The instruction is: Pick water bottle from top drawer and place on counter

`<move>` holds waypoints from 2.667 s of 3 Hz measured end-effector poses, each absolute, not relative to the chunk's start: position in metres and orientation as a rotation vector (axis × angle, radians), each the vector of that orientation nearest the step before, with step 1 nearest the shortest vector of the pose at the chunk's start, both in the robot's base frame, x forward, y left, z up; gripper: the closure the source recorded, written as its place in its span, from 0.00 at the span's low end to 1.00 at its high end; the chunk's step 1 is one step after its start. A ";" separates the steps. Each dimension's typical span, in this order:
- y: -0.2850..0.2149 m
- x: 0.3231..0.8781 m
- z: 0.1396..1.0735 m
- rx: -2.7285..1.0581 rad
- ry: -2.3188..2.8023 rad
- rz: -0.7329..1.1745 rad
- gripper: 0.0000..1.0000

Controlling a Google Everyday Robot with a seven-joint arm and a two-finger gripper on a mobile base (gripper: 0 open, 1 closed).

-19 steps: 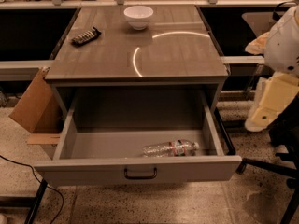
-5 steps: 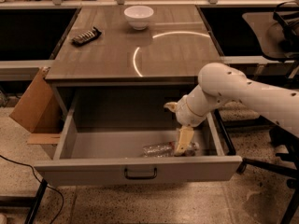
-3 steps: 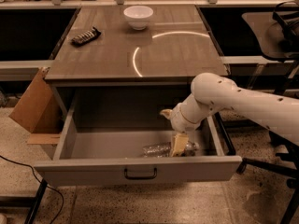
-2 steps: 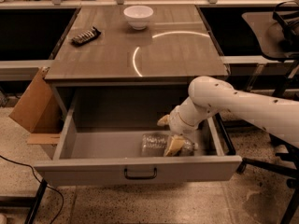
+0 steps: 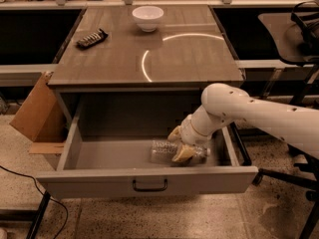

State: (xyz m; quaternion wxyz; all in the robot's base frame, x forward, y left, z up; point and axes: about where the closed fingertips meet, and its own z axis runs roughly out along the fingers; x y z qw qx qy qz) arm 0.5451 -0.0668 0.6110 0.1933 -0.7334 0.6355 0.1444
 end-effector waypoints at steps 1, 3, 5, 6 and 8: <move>-0.076 0.543 0.628 -2.047 1.766 0.373 0.96; -0.141 0.536 0.732 -1.954 1.697 0.200 1.00; -0.173 0.533 0.783 -1.910 1.639 0.137 1.00; -0.166 0.544 0.821 -1.904 1.552 0.107 1.00; -0.150 0.597 0.910 -1.839 1.417 -0.003 1.00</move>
Offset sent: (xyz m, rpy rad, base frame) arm -0.0041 -0.0535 0.0860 0.0070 -0.1525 -0.0479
